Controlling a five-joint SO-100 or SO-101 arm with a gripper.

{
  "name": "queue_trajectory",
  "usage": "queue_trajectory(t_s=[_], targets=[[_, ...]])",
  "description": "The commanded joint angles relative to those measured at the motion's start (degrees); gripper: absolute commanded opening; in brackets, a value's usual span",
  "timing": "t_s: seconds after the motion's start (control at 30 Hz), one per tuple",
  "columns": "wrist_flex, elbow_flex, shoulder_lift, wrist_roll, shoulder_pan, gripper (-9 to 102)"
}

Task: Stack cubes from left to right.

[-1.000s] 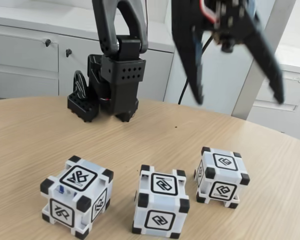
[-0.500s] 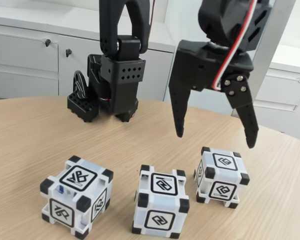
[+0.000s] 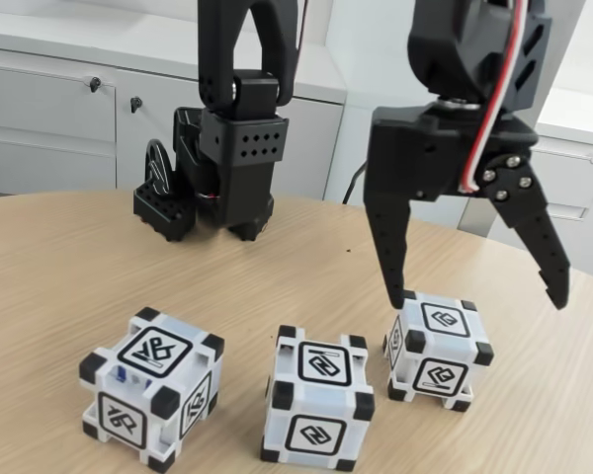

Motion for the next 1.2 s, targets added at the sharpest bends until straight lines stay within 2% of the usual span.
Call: queue_trajectory(t_s=[0.0, 0.33, 0.63, 0.87, 1.07, 1.17], targets=[[-0.62, -0.53, 0.18, -0.97, -0.35, 40], [-0.62, -1.32, -9.32, -0.62, -0.35, 40], [-0.62, -1.32, -11.07, -0.97, -0.53, 38], [-0.62, -1.32, -12.92, -1.58, -0.62, 34], [-0.62, -1.32, -13.27, 0.88, -2.99, 24], [-0.62, -1.32, -13.27, 1.32, -2.99, 22]])
